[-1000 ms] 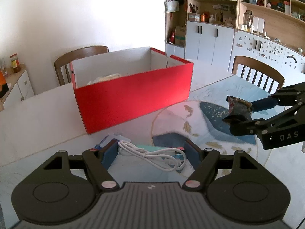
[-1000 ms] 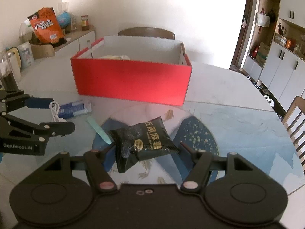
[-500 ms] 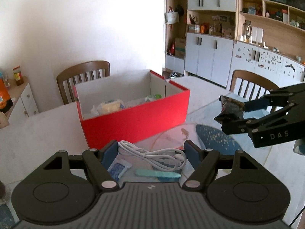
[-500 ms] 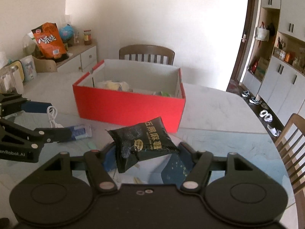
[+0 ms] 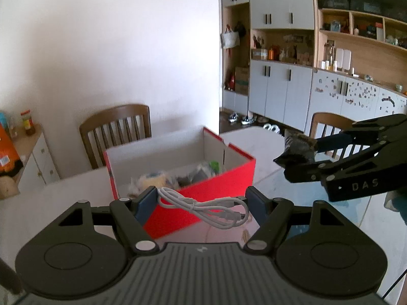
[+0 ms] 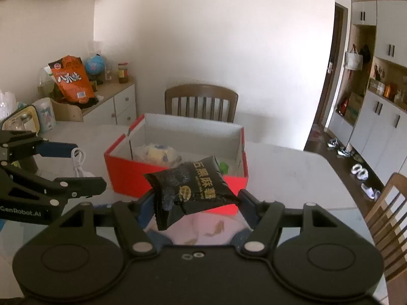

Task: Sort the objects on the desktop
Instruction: 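Carry the black pouch and white cable with both tools over the red box, then lower the pouch and cable into the box and open both tools, then lift both tools out of the box and move back toward the table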

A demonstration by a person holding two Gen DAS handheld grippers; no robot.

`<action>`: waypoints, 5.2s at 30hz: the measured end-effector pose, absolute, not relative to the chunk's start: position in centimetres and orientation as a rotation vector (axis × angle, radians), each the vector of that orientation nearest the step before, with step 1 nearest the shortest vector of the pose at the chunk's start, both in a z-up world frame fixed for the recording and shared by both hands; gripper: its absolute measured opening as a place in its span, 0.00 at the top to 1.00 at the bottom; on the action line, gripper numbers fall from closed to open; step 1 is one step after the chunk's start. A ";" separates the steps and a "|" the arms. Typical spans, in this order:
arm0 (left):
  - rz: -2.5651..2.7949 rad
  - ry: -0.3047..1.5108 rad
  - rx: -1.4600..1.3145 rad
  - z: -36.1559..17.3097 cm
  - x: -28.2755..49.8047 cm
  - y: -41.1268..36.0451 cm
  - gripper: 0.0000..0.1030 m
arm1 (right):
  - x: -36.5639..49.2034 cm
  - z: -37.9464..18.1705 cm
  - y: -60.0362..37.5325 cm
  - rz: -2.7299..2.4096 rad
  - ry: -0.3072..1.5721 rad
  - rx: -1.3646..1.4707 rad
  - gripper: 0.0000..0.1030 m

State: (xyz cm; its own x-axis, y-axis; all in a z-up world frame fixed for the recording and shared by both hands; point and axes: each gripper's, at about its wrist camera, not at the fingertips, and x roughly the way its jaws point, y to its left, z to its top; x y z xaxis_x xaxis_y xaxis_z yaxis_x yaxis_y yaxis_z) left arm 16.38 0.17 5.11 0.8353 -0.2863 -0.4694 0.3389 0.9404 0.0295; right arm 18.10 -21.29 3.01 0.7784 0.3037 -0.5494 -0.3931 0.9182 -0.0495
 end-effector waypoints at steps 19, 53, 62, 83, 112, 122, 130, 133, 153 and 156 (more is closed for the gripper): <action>-0.306 0.438 0.145 7.6 21.3 -0.3 0.27 | 22.5 5.9 -20.4 0.412 0.519 -0.183 0.34; -0.200 0.687 0.156 1.4 34.7 0.1 0.27 | 35.0 0.9 -19.6 0.480 0.664 -0.175 0.34; -0.226 0.791 0.172 -0.9 36.5 0.0 0.27 | 37.4 -1.6 -17.9 0.473 0.714 -0.248 0.34; -0.219 0.909 0.147 -3.3 39.9 0.1 0.27 | 39.5 -5.1 -15.5 0.476 0.791 -0.339 0.34; -0.221 0.919 0.135 -4.1 39.8 0.2 0.21 | 39.7 -5.1 -16.0 0.486 0.812 -0.289 0.23; -0.231 0.889 0.134 -2.6 38.4 -0.1 0.21 | 38.8 -3.2 -16.4 0.475 0.783 -0.272 0.23; -0.245 0.864 0.128 -0.9 36.9 -0.5 0.21 | 37.3 -1.7 -16.9 0.471 0.766 -0.263 0.23; -0.248 0.851 0.126 -0.2 36.4 -0.5 0.21 | 36.8 -1.0 -17.1 0.469 0.756 -0.260 0.23; -0.251 0.779 0.127 3.6 31.6 0.1 0.21 | 31.4 2.8 -18.8 0.457 0.697 -0.231 0.23; -0.252 0.772 0.120 4.1 30.9 0.4 0.21 | 30.4 3.2 -18.7 0.459 0.689 -0.229 0.23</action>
